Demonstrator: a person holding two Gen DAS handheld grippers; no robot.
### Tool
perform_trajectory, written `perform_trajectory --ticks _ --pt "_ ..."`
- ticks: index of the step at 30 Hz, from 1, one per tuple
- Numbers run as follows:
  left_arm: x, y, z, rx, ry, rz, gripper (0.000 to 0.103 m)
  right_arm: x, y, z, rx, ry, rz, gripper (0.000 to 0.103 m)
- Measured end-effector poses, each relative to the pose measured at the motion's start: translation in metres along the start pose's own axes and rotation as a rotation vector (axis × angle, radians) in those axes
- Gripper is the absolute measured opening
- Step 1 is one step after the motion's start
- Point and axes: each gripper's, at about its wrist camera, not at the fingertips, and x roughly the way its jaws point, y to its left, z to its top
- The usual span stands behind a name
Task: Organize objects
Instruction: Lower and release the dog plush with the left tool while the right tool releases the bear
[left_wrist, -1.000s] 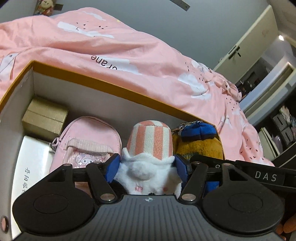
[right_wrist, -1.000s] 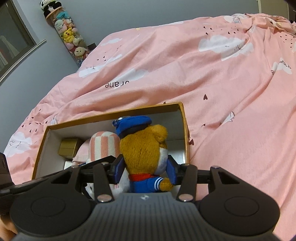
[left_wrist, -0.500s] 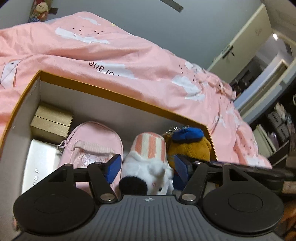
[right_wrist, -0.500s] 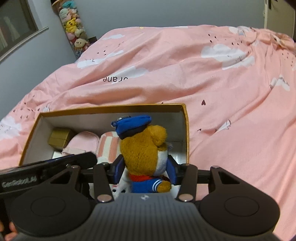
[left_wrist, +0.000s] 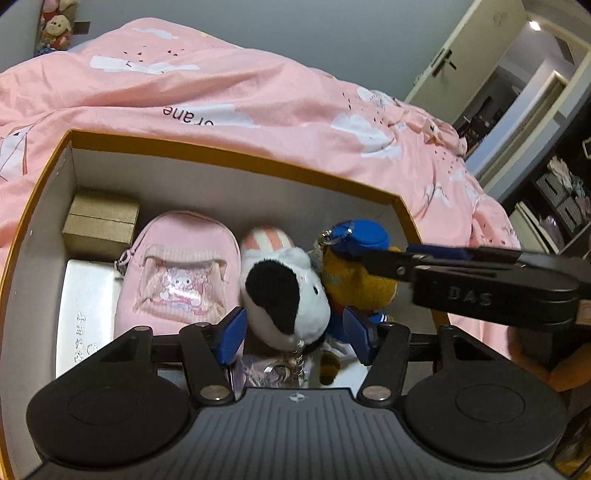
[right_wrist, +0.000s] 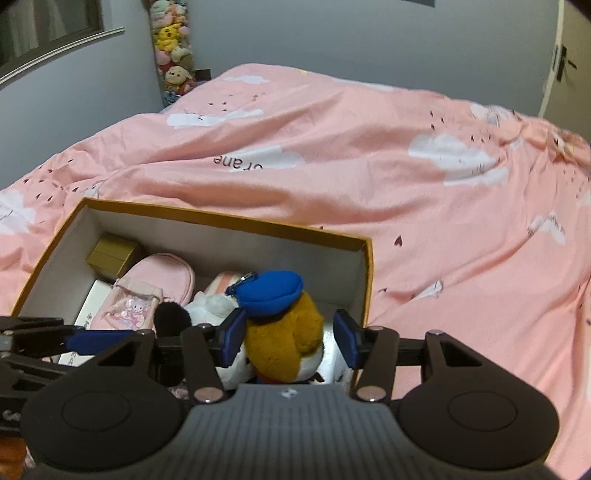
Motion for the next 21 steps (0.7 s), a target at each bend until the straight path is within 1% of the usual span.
perform_trajectory --ticks 2,3,4,6,7,12,13,16,21 --pt "0.0 -0.002 -0.001 0.015 0.014 0.004 0.065 -0.007 0.001 -0.003 -0.026 -0.006 -0.001 0.053" --pt "0.001 -0.002 -0.002 0.017 0.019 0.006 0.065 -0.01 0.002 -0.005 -0.038 -0.006 0.003 0.05" --pt "0.001 -0.002 -0.002 0.016 0.025 0.007 0.065 -0.012 0.002 -0.007 -0.048 -0.005 0.01 0.044" --pt "0.004 -0.001 -0.003 0.006 0.042 0.005 0.064 -0.016 0.004 -0.013 -0.071 0.003 0.022 0.039" --pt "0.005 -0.001 -0.003 0.0 0.05 0.0 0.063 -0.017 0.005 -0.016 -0.083 0.005 0.026 0.035" --pt "0.013 -0.004 -0.007 -0.002 0.085 0.017 0.057 -0.021 0.01 -0.031 -0.162 0.014 0.018 0.027" --pt "0.014 -0.005 -0.007 -0.006 0.091 0.019 0.054 -0.02 0.01 -0.033 -0.172 0.018 0.015 0.024" --pt "0.022 -0.003 -0.006 -0.025 0.113 0.026 0.045 -0.015 0.007 -0.037 -0.183 0.032 0.016 0.019" --pt "0.034 -0.004 -0.002 -0.035 0.131 0.062 0.034 -0.007 0.008 -0.04 -0.209 0.037 0.015 0.017"
